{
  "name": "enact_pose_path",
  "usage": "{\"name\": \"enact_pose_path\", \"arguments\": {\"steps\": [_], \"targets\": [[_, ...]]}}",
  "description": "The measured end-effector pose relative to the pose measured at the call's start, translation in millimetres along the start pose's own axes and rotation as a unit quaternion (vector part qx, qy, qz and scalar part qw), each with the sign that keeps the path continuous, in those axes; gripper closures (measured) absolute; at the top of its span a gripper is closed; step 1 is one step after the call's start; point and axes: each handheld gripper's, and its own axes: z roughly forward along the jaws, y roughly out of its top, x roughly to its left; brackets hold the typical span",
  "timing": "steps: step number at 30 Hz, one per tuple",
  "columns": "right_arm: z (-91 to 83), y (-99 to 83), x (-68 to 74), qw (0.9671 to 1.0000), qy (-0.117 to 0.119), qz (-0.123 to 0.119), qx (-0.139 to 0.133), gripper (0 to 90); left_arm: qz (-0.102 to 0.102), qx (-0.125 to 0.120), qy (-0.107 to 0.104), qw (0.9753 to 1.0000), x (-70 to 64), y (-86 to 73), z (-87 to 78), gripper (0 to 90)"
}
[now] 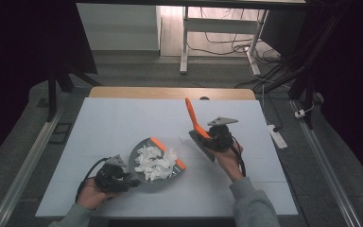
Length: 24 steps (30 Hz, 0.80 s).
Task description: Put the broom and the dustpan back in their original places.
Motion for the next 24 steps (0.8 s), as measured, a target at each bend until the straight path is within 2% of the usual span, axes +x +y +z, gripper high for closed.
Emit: {"name": "enact_pose_path", "arguments": {"steps": [3,7,11,15,19,20,22,24], "targets": [[20.3,13.4,0.0,0.9998,-0.008,-0.005,0.018,70.4,0.0,0.001,-0.005,1.0,2.2,1.8,2.1,61.8],[41.7,23.9,-0.1,0.9991,-0.018,-0.007,0.037,70.4,0.013,0.012,-0.008,0.9998,4.6,5.7,6.3,61.8],[57.8,29.2,-0.5,0.9979,-0.024,-0.009,0.06,70.4,0.02,0.019,-0.011,0.9996,6.1,9.8,10.9,61.8],[64.7,33.7,2.4,0.9975,-0.024,-0.008,0.066,70.4,0.023,0.023,-0.014,0.9994,7.1,11.6,13.0,61.8],[65.8,34.9,18.6,0.9961,-0.017,-0.035,0.079,70.5,0.022,0.023,-0.018,0.9993,8.2,12.4,15.1,61.9],[65.0,34.5,23.1,0.9959,-0.011,-0.038,0.081,70.5,0.022,0.024,-0.018,0.9993,8.3,12.5,15.2,61.9],[63.1,32.1,33.0,0.9957,0.014,-0.041,0.082,70.5,0.023,0.026,-0.018,0.9992,8.5,12.7,15.4,61.9],[58.7,27.9,48.4,0.9939,0.024,-0.069,0.083,70.5,0.021,0.025,-0.018,0.9993,8.3,12.7,15.7,61.9]]}}
